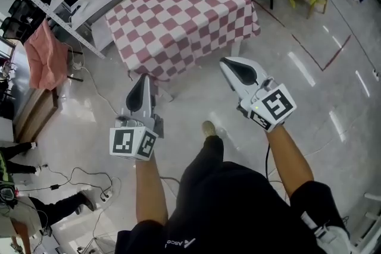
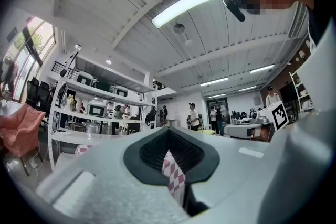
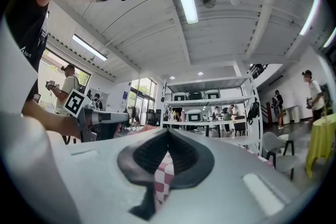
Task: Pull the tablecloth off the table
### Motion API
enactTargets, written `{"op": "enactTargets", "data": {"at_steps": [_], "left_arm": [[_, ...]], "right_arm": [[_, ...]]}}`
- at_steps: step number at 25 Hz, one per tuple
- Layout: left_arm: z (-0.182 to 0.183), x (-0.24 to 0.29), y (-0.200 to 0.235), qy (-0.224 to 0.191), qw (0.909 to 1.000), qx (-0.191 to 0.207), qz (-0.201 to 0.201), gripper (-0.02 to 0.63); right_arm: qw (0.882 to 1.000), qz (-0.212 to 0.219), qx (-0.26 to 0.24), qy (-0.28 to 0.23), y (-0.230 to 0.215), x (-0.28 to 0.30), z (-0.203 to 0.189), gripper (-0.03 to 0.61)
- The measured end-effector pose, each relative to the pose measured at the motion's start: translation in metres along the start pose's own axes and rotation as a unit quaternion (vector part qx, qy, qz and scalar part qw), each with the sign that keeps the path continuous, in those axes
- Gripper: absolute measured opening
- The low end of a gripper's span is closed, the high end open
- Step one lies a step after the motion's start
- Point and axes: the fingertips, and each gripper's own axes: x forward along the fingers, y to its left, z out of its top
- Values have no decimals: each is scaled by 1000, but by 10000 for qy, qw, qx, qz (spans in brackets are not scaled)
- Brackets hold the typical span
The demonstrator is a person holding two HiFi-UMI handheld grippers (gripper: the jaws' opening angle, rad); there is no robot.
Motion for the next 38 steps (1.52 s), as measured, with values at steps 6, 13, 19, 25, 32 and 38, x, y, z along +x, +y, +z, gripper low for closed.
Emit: {"op": "enactTargets", "data": {"at_steps": [6, 13, 19, 25, 32, 38], "left_arm": [[-17, 95, 63, -107, 9999, -23, 116, 9], [-30, 227, 158, -83, 9995, 0, 292, 9], [-58, 275, 198, 93, 9992, -97, 381, 9], [-85, 314, 231, 317, 9972, -154, 661, 11], [-118, 371, 270, 618, 9899, -215, 1256, 11], [-151, 439, 295, 917, 9774, -371, 1870, 12]], "right_arm": [[9992, 183, -237, 249, -67, 95, -13, 2], [9986, 249, -281, 371, -169, 231, -26, 2], [9975, 267, -329, 564, -209, 284, -55, 2], [9966, 87, -155, 804, -261, 331, -91, 2], [9938, 302, -69, 1067, -332, 393, -131, 2], [9883, 724, 29, 1344, -400, 446, -167, 2]]}}
